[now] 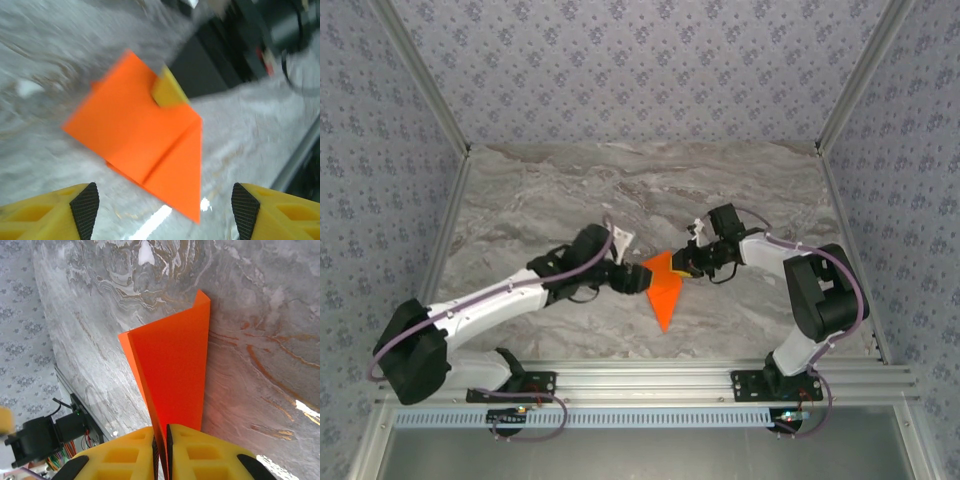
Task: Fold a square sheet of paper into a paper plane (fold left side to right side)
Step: Turn over the paper at the center of the table, then fold the wing for the fifth time at the center of the table.
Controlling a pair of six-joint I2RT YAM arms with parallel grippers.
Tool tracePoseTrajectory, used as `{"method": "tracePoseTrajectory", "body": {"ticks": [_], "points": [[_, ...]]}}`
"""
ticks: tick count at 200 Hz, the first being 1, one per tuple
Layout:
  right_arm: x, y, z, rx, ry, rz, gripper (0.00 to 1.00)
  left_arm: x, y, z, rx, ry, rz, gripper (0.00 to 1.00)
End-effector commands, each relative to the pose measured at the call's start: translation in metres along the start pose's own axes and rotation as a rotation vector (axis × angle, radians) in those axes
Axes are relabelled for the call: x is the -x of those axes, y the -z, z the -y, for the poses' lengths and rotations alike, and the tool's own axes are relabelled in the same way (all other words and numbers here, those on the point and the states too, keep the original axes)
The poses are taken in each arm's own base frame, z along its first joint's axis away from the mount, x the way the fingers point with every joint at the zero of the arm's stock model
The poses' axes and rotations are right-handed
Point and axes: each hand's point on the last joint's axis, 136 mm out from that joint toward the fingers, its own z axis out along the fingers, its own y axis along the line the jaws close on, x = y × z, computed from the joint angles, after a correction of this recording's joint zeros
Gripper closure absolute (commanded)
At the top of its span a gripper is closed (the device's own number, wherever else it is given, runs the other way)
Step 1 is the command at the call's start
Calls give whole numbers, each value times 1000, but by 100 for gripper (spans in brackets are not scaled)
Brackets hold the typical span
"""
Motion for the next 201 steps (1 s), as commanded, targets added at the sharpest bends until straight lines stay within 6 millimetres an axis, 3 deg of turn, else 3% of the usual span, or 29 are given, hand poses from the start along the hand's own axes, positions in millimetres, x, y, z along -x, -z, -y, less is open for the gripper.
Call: {"method": "tracePoseTrajectory", "body": {"ticks": [1, 27, 71, 148, 201], "points": [[-4, -2, 5, -61, -70, -25, 86, -28, -12, -1, 145, -50, -102, 27], [-3, -3, 9, -77, -103, -16, 87, -39, -35, 22, 177, -65, -164, 27], [-3, -6, 7, -74, -138, -2, 87, -43, -63, 37, 242, -71, -224, 25], [-11, -16, 6, -62, -171, -3, 90, -61, -83, 22, 364, -84, -282, 24], [-14, -19, 7, -81, -168, -11, 90, -68, -91, 16, 401, -88, -318, 38]]}}
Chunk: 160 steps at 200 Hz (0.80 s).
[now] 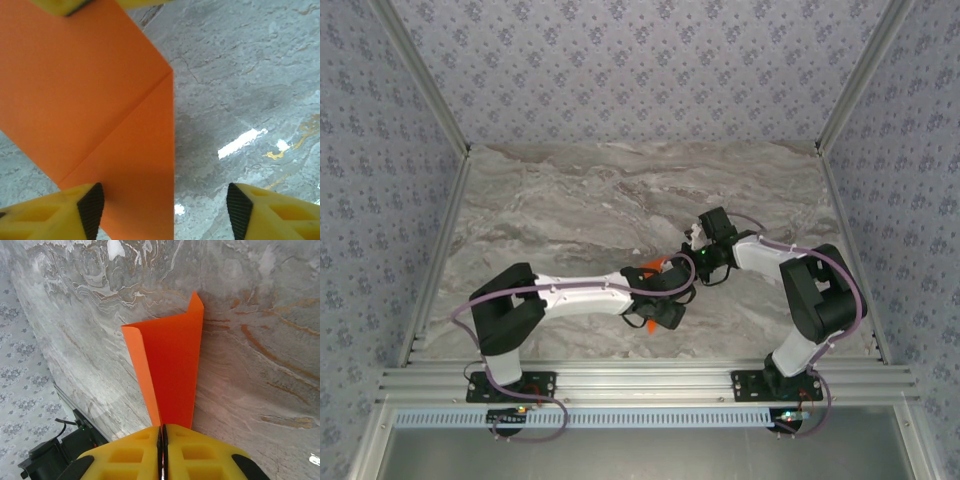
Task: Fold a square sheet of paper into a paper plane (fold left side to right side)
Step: Fold the wing for the fifth time at the center of the table.
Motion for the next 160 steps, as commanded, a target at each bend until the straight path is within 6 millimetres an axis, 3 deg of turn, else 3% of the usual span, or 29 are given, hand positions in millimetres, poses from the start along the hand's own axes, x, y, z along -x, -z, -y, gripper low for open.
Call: {"method": "tracePoseTrajectory", "body": {"ticks": [1, 115, 160], "points": [[-4, -5, 5, -24, -20, -14, 90, 4, 1, -1, 34, -2, 2, 38], [-6, -7, 9, -63, -3, -30, 90, 3, -5, -2, 53, -7, -14, 70], [-6, -6, 6, -62, 4, -32, 87, 4, -1, -2, 45, -14, -3, 77]]}}
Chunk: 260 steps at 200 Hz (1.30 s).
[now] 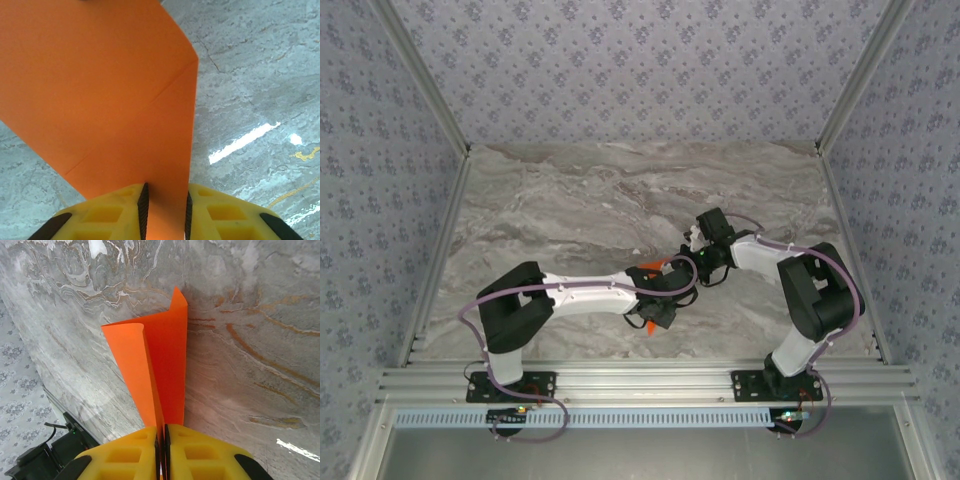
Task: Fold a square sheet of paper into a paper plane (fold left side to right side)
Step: Fold the wing for the fifth time at the center of the table.
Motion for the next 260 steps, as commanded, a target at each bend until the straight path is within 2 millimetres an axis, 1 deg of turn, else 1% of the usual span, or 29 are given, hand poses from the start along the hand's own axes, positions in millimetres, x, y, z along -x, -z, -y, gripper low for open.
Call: {"method": "tracePoseTrajectory", "body": {"ticks": [1, 27, 41, 48, 56, 76, 88, 95, 116, 118, 131, 152, 174, 195, 212, 228, 260], "points": [[-4, -2, -1, -18, 6, -27, 87, 11, 7, 4, -3, -6, 37, 77], [-1, 1, -7, -2, 21, -17, 84, 13, 12, 4, -9, -13, 54, 81], [3, 5, -13, 3, 40, 3, 78, 15, 16, 4, -13, -15, 66, 85], [7, 9, -15, 6, 53, 22, 73, 15, 17, 3, -13, -14, 69, 86], [10, 16, -19, 5, 70, 46, 68, 17, 20, 3, -18, -11, 76, 88], [21, 34, -28, 2, 112, 111, 59, 20, 23, 0, -34, 0, 81, 90], [28, 51, -33, 1, 137, 172, 52, 21, 25, -1, -53, 11, 85, 91], [32, 61, -34, -5, 140, 209, 46, 23, 27, -1, -67, 18, 92, 91], [39, 91, -31, -20, 134, 312, 29, 27, 30, 0, -128, 45, 100, 91], [39, 94, -30, -26, 155, 319, 28, 27, 30, 0, -135, 47, 102, 92], [40, 109, -24, -33, 165, 370, 21, 29, 30, 3, -181, 61, 102, 92], [37, 120, -9, -35, 156, 407, 13, 34, 30, 6, -257, 96, 107, 91], [31, 120, 1, 11, 138, 418, 5, 38, 28, 10, -328, 128, 108, 92], [28, 113, -4, 119, 110, 421, 0, 41, 25, 15, -393, 155, 110, 92], [29, 107, -9, 200, 83, 419, 0, 42, 23, 16, -432, 185, 113, 91], [31, 99, -11, 232, 58, 406, 0, 44, 23, 17, -468, 208, 120, 91], [38, 84, -16, 219, 32, 370, 0, 46, 22, 19, -528, 243, 127, 91]]}}
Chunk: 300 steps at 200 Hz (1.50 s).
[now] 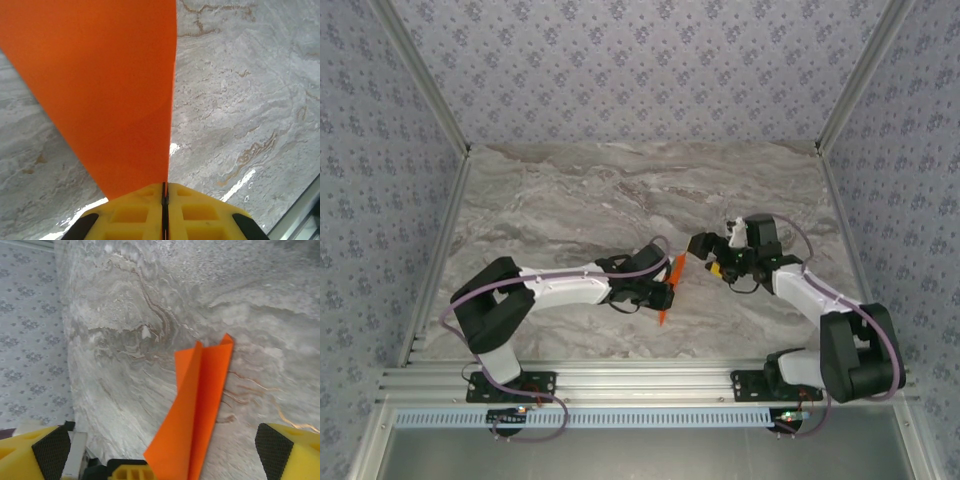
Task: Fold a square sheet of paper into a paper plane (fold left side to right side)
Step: Fold the wing for the fifth time at the center of the table.
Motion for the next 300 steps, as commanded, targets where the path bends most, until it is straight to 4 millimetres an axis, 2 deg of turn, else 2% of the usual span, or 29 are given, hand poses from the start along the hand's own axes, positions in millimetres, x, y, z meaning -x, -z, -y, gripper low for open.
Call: {"method": "tracePoseTrajectory", "body": {"ticks": [1, 53, 96, 119, 135, 158, 184, 227, 269, 300], "points": [[8, -10, -20, 56, -8, -5, 0, 12, 7, 20, -117, 29, 43, 91], [9, -37, -22, 3, -31, -43, 0, 11, 5, 12, -145, 84, 51, 92], [6, -50, -9, -66, -78, -72, 0, 10, 4, 9, -153, 100, 55, 92], [9, -52, -5, -74, -97, -61, 13, 9, 5, 9, -152, 101, 55, 93], [16, -48, 0, -88, -107, -33, 27, 9, 5, 8, -151, 103, 56, 93], [21, -46, 5, -95, -120, -23, 34, 9, 5, 7, -149, 104, 59, 93], [17, -52, 11, -109, -134, -52, 34, 10, 5, 7, -150, 105, 61, 93], [18, -65, 6, -100, -125, -74, 33, 8, 5, 6, -149, 106, 59, 93], [14, -75, 10, -117, -125, -100, 32, 7, 5, 6, -148, 105, 58, 93], [9, -78, 20, -163, -126, -117, 31, 7, 5, 5, -146, 111, 57, 94]]}}
